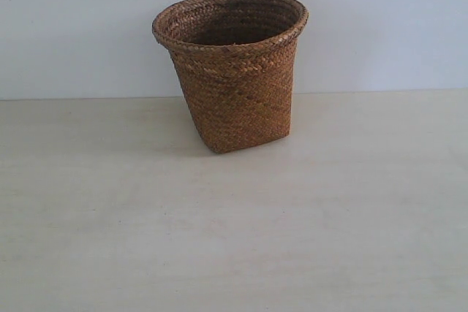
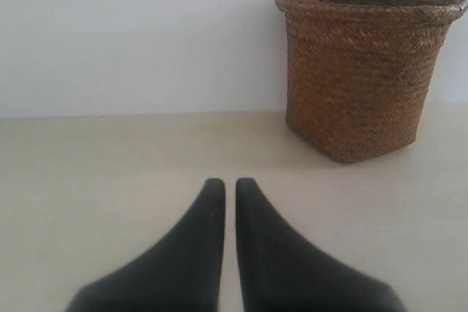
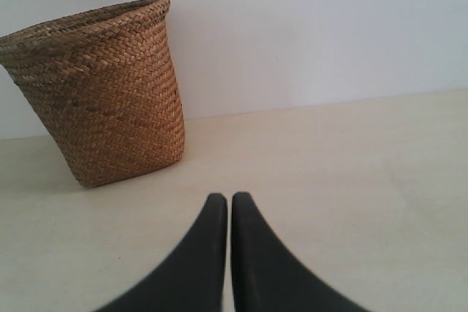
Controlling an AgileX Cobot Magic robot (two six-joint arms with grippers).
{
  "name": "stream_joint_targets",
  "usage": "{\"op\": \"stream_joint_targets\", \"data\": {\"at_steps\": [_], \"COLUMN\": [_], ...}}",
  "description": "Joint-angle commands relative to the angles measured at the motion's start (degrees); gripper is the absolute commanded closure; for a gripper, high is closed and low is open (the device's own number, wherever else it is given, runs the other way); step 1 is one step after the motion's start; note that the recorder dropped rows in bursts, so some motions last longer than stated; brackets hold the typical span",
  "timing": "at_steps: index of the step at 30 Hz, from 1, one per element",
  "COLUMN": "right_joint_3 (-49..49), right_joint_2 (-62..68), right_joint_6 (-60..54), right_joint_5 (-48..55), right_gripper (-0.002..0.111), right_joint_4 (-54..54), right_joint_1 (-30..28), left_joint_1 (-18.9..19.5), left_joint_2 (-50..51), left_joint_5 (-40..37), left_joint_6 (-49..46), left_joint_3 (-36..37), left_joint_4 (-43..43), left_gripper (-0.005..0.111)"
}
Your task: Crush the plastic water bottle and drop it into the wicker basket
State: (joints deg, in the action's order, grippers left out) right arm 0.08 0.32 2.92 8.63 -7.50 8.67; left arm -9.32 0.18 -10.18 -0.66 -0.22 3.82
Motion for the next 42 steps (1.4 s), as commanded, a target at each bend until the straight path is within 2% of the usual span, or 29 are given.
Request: {"op": "stream_joint_targets", "data": {"at_steps": [1,5,34,38,42], "right_joint_3": [-0.08,-0.08,-0.08,-0.08,-0.08], "right_joint_2": [-0.32,-0.32,-0.32,-0.32,-0.32], "right_joint_6": [-0.21,-0.21,-0.21,-3.46,-5.18], "right_joint_5": [-0.68,-0.68,-0.75,-0.63,-0.16], "right_gripper": [0.108,0.108,0.108,0.108,0.108], "right_joint_4": [0.05,0.05,0.05,0.66,0.66], "right_joint_1": [-0.16,-0.16,-0.16,-0.16,-3.34], "left_joint_1": [1.93,3.75,3.75,3.75,3.75], "left_joint_2": [-0.18,-0.18,-0.18,-0.18,-0.18], "left_joint_5": [-2.24,-6.69,-6.69,-6.69,-6.69], "left_joint_6": [1.77,1.77,1.56,1.56,1.56], "left_joint_3": [0.22,0.22,0.22,0.22,0.22], "left_joint_4": [-0.94,-1.54,-1.78,-1.78,-1.78], "left_gripper": [0.102,0.102,0.102,0.102,0.102]}}
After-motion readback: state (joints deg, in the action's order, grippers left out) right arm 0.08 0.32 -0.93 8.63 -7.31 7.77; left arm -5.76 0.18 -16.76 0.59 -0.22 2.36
